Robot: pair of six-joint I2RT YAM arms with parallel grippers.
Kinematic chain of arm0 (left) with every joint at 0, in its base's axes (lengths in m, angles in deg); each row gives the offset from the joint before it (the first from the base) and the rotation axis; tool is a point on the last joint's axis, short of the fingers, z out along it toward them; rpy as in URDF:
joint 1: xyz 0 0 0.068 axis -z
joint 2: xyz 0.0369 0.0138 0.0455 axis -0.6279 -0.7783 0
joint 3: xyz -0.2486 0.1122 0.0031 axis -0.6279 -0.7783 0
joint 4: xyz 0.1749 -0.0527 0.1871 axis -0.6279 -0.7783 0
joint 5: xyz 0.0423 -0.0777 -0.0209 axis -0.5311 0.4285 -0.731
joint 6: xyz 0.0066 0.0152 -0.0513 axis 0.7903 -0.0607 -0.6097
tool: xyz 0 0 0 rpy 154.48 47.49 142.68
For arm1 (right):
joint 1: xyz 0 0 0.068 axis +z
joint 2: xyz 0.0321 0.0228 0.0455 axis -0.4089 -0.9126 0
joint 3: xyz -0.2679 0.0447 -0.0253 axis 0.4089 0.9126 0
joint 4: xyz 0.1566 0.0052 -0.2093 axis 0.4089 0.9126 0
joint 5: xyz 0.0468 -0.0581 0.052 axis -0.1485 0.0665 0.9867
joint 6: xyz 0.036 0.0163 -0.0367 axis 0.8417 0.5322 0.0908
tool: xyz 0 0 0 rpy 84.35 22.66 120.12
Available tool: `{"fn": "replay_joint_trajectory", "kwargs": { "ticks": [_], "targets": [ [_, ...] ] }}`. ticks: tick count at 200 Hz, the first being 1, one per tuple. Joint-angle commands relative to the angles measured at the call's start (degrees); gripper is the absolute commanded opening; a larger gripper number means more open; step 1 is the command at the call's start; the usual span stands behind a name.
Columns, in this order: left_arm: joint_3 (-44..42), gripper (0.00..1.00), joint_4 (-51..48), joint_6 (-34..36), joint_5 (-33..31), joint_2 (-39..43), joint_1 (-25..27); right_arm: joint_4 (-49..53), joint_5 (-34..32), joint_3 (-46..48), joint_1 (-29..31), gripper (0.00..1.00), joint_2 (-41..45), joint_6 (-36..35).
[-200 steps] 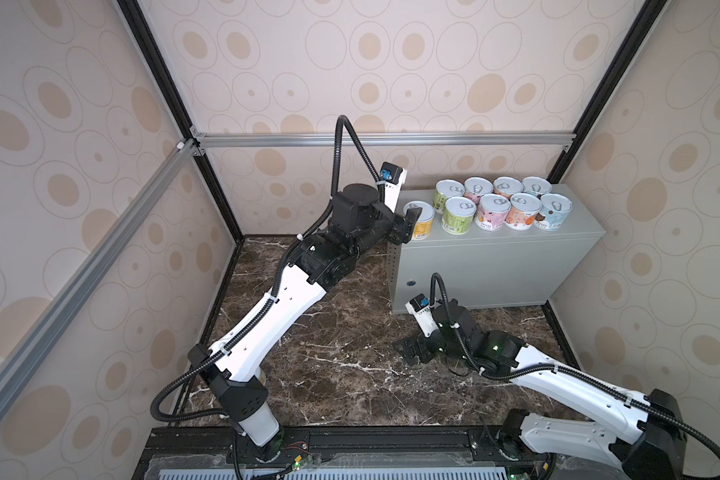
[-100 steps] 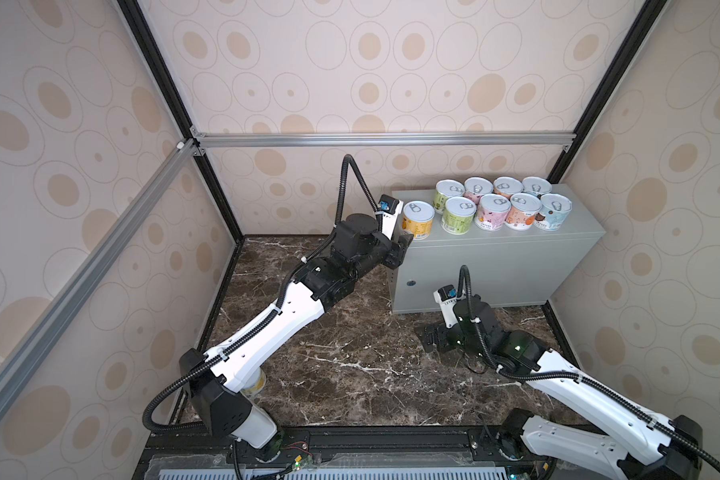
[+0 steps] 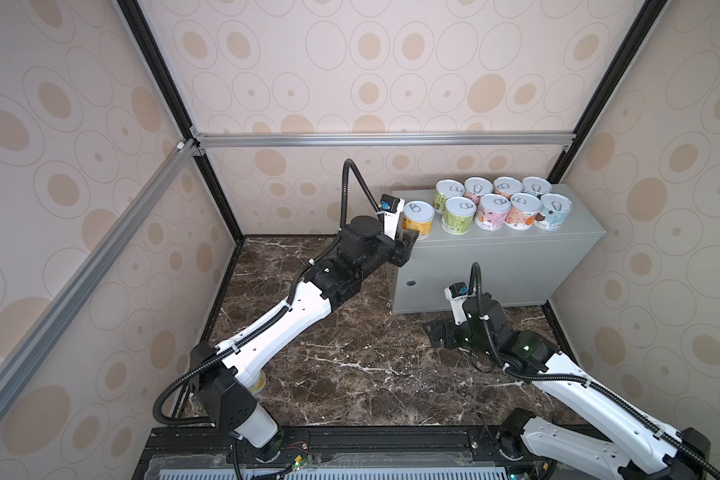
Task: Place and organize the canned foods onto the counter
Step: 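Lower the yellow can beside the green cans while the right gripper shifts nearer the cabinet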
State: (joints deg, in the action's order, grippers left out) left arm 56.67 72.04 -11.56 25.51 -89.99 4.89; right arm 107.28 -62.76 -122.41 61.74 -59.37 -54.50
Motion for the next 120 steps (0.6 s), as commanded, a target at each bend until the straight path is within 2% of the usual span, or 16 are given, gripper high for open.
{"fn": "replay_joint_trajectory", "kwargs": {
  "ticks": [1,120],
  "targets": [
    [2.4,0.58,2.2,-1.0,-0.6,-2.0,0.6,0.4,-1.1,0.5,-0.5,0.99,1.0,0.0],
    [13.7,0.55,0.1,-0.3,-2.1,-12.4,-0.3,-1.2,0.0,2.7,-2.2,0.99,1.8,-0.3]
  ]
}}
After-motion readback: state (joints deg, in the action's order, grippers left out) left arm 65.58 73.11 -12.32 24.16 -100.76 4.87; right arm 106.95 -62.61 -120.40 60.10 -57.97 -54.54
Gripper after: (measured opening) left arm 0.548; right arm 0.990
